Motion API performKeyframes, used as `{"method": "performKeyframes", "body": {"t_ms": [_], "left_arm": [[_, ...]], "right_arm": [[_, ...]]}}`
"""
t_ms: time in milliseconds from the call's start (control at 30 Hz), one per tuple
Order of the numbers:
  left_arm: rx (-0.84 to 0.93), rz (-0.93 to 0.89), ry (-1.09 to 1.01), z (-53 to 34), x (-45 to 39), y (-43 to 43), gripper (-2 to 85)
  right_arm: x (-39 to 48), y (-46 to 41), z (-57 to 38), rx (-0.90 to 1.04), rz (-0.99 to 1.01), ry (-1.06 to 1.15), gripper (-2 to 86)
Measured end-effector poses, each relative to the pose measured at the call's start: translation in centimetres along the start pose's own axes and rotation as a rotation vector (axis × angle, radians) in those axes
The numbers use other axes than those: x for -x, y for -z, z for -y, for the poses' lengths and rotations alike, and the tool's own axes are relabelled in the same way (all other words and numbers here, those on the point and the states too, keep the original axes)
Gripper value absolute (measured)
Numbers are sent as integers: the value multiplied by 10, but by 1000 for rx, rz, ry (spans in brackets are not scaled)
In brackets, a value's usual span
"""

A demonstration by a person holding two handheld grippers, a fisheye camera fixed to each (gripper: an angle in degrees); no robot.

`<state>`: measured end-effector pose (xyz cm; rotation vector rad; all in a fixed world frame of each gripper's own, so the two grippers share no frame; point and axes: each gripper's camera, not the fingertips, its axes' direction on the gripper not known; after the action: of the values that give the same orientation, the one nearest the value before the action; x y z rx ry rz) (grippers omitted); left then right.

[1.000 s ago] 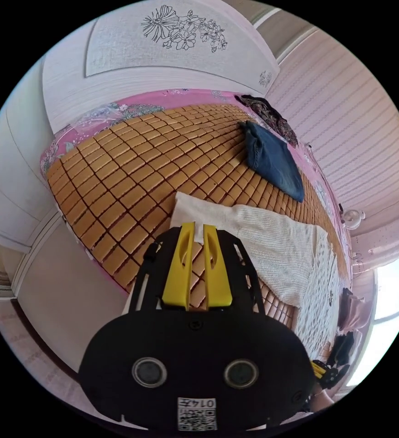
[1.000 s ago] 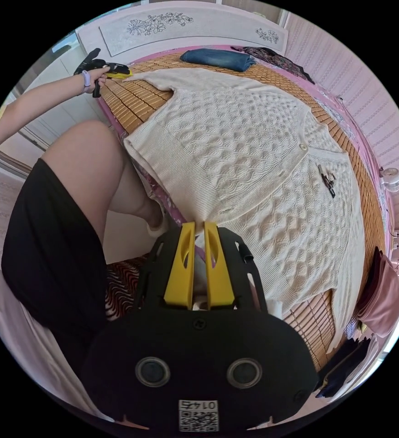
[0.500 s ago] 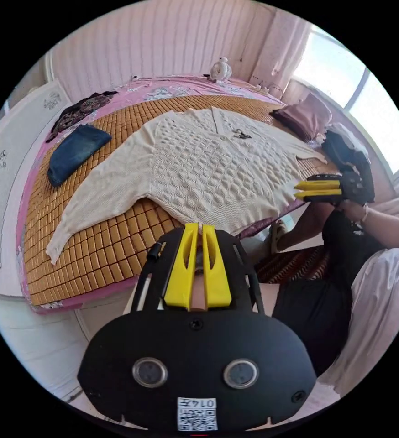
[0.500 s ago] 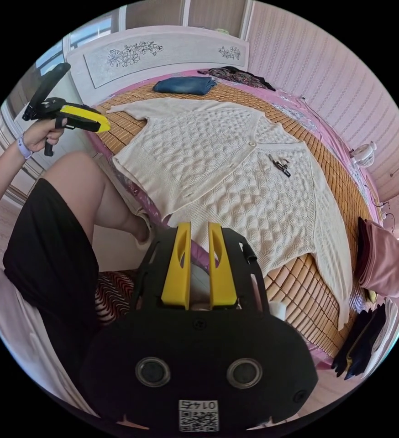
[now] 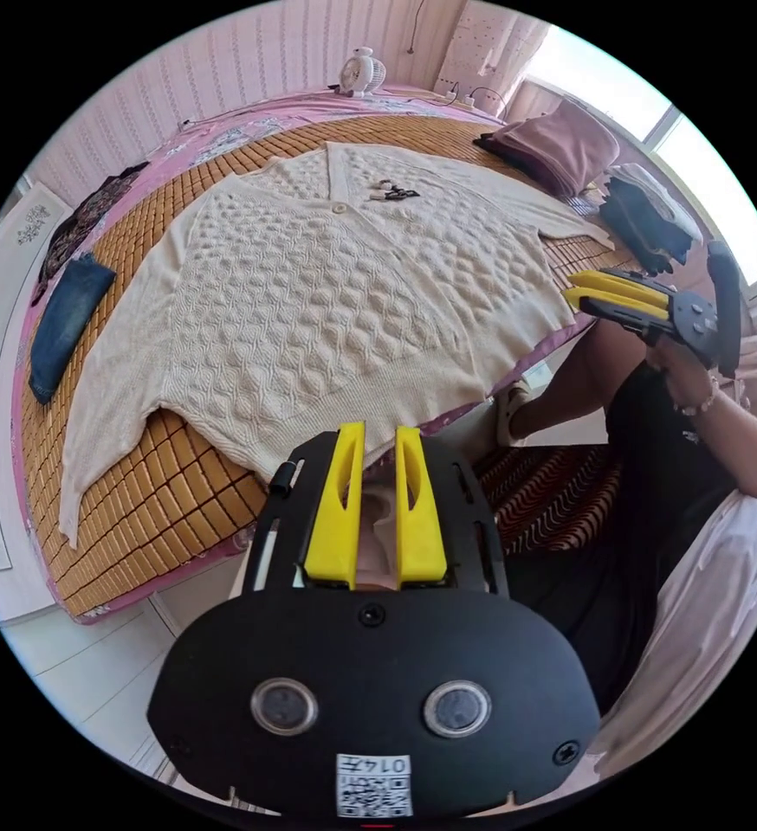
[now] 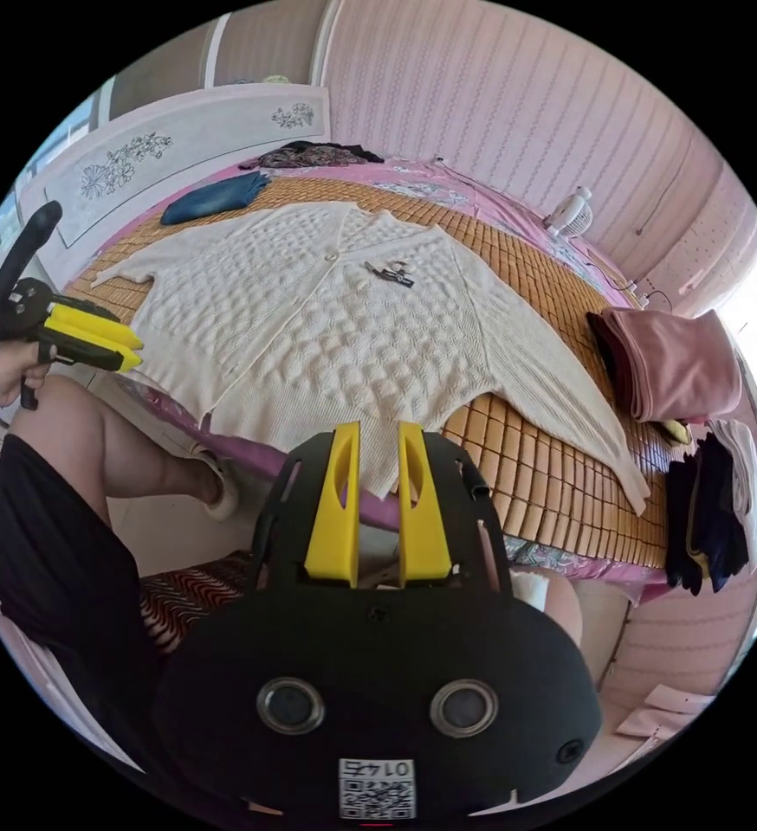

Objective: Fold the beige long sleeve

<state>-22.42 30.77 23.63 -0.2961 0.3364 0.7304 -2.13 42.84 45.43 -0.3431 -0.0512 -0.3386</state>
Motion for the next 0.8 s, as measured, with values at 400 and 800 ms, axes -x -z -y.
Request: {"method": "performKeyframes", "body": {"t_ms": [400,800], "left_arm": [[-11,-14,-43,34,-52,-66,45],[-62,-171,-26,16,-25,-84,11]], "right_arm": [[-25,-29,4,102,84,27,63],[-68,-19,37,140,150,-5,63]]}}
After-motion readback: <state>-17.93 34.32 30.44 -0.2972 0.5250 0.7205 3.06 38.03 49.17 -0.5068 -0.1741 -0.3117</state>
